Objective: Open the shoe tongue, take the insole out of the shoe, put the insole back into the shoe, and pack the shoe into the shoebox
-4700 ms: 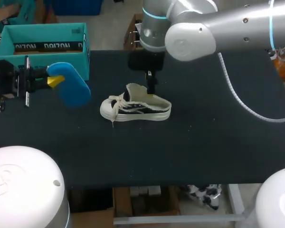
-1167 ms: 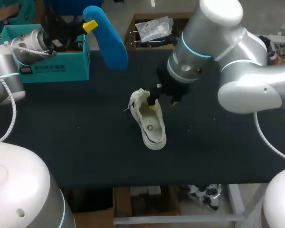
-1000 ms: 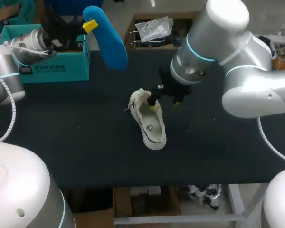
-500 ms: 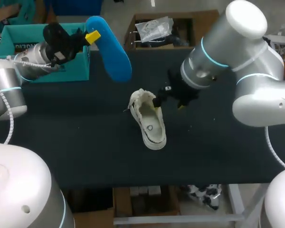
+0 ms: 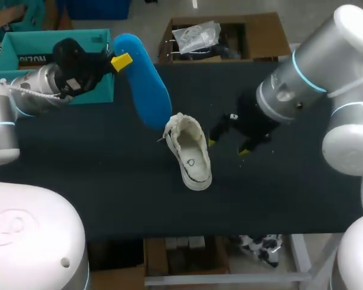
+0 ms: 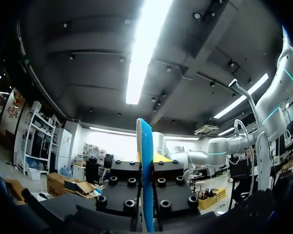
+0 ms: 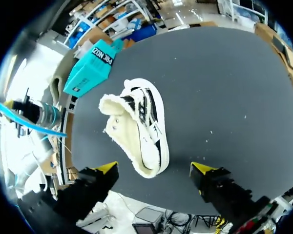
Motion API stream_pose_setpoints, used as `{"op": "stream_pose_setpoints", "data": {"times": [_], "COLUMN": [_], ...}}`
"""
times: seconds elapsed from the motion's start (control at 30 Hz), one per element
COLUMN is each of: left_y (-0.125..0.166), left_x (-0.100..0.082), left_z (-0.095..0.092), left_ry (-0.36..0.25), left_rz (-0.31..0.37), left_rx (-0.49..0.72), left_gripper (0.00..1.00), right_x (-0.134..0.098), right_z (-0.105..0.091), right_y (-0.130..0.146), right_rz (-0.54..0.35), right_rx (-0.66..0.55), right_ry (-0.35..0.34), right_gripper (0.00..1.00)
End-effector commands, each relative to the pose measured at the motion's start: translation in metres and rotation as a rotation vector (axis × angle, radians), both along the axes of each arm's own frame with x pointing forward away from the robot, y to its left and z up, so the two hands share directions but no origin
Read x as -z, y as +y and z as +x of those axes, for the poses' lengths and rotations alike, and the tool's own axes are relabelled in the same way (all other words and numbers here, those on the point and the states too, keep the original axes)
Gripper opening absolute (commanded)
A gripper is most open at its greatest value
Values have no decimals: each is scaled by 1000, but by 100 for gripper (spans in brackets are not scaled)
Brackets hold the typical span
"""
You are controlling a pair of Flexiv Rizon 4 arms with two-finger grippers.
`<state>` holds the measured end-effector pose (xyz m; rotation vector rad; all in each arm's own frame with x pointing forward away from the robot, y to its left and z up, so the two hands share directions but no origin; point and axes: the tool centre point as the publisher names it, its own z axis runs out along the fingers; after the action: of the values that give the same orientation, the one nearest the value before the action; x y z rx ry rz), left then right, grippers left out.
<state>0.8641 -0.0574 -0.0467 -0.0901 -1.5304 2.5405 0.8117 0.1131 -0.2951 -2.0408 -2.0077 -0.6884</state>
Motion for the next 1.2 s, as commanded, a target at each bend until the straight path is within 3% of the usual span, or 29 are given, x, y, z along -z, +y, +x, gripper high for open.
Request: {"op": "stream_pose_setpoints", "data": {"times": [0.03, 0.27, 0.63, 0.8, 0.93, 1.2], "left_y": [-3, -18, -22, -32, -37, -37], "left_x": [6, 13, 13, 15, 15, 15], "left_z": [-9, -10, -11, -13, -11, -11], "left_ry": [186, 286, 292, 307, 318, 318], "left_rz": [43, 133, 140, 170, 197, 197], "left_rx": [-245, -211, -200, -175, -168, -168], "left_gripper": [0, 0, 0, 0, 0, 0], "right_x": [0, 0, 0, 2, 2, 2], "right_z": [-9, -13, -13, -10, -10, -10], "right_y": [-5, -4, -4, -1, 4, 4], "right_rz": [68, 60, 60, 144, 276, 276], "right_rx": [17, 22, 22, 87, 253, 253], "right_ry": [18, 23, 23, 141, 369, 369], "right_gripper": [100, 100, 100, 100, 100, 100]}}
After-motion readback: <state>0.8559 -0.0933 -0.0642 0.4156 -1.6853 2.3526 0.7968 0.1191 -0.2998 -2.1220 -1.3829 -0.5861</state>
